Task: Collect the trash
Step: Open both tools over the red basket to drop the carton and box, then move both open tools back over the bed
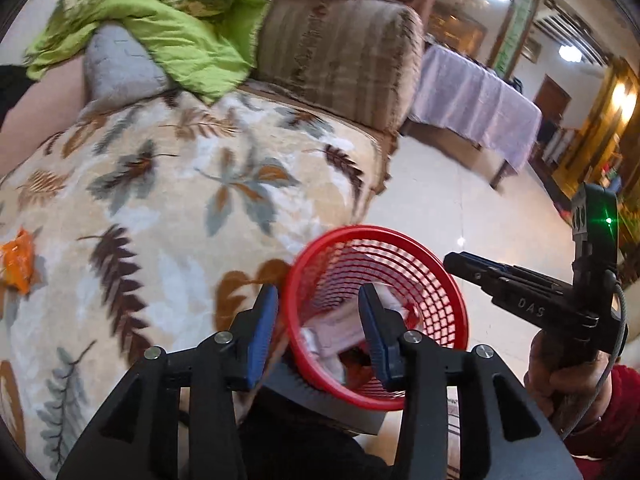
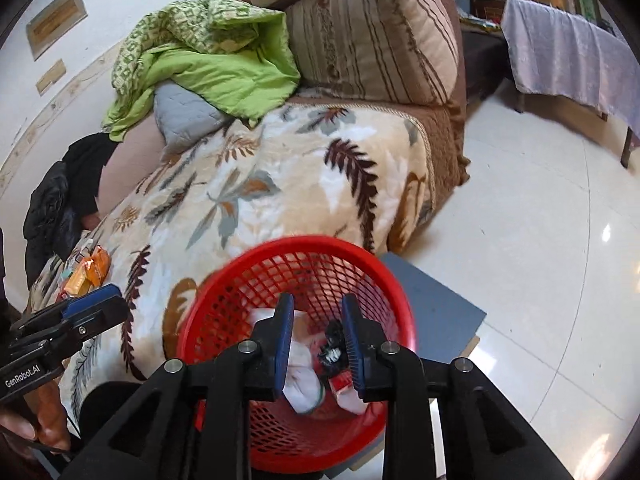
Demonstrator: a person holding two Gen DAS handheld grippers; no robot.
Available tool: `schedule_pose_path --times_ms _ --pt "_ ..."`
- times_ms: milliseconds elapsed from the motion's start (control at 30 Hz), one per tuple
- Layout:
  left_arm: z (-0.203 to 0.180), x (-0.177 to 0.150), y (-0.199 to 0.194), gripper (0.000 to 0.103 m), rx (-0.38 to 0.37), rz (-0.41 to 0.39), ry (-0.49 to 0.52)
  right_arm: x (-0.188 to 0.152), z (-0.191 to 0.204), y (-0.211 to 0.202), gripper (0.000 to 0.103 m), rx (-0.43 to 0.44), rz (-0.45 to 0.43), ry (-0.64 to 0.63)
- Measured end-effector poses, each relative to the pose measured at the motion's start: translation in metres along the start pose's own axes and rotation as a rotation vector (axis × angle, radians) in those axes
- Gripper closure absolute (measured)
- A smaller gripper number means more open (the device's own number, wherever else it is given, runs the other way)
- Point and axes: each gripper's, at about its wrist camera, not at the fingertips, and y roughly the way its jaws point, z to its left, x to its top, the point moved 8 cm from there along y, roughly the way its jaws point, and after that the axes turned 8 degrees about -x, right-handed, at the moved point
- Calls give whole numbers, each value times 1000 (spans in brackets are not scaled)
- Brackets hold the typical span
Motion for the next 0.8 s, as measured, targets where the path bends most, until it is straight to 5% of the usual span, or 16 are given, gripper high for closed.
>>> schedule_pose_path --times_ms 333,700,800 --pt "89 -26 -79 54 158 -103 -167 10 125 12 57 243 17 -131" --pt "240 -93 -182 53 449 -221 -452 -24 274 45 55 392 139 -303" --pt "283 -103 -212 45 542 -254 -514 -30 298 46 53 416 150 -326"
